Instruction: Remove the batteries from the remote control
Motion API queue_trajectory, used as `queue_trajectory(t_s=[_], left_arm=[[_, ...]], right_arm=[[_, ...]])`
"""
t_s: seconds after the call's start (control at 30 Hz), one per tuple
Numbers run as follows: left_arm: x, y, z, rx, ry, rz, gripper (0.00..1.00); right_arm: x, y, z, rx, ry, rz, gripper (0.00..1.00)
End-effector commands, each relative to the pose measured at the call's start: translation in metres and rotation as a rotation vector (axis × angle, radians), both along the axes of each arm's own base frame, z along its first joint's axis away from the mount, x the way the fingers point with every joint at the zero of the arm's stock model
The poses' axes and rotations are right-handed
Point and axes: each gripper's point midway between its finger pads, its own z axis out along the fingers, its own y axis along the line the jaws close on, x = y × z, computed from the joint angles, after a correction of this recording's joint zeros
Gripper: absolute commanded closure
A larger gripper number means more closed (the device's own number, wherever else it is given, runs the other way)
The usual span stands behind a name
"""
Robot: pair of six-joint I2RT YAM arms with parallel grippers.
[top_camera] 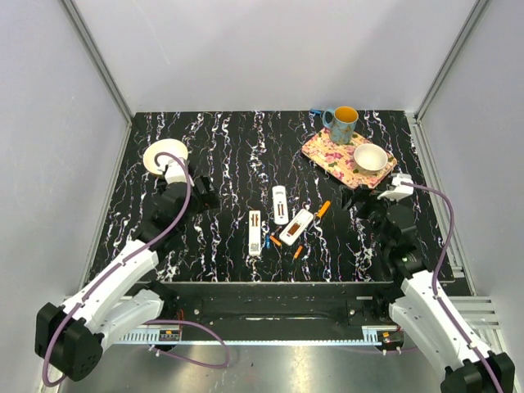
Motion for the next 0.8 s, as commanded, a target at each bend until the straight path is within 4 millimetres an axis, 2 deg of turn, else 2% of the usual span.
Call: queue_trajectory(t_s=[0.0, 0.33, 0.67, 0.73, 0.77], left_arm=[[0.006, 0.015, 0.030, 0.006, -0.115, 0.070, 0.01], [0.001, 0.022, 0.039, 0.036, -0.156, 0.067, 0.01], [-0.008, 0.027, 0.066, 0.000, -0.318, 0.046, 0.01], [-0.011, 0.028, 0.064, 0.008, -0.326, 0.042, 0.01], [-0.010, 0.028, 0.072, -0.005, -0.359, 0.042, 0.01]], right_arm=[[-0.001, -0.016, 0.019, -0.038, -0.113, -0.064, 0.00], [-0.002, -0.018, 0.024, -0.025, -0.191, -0.074, 0.00], [0.001, -0.020, 0.019, -0.074, -0.216, -0.077, 0.00], [0.001, -0.021, 0.021, -0.085, -0.229, -0.081, 0.00], [0.001, -0.022, 0.021, -0.110, -0.238, -0.083, 0.00]])
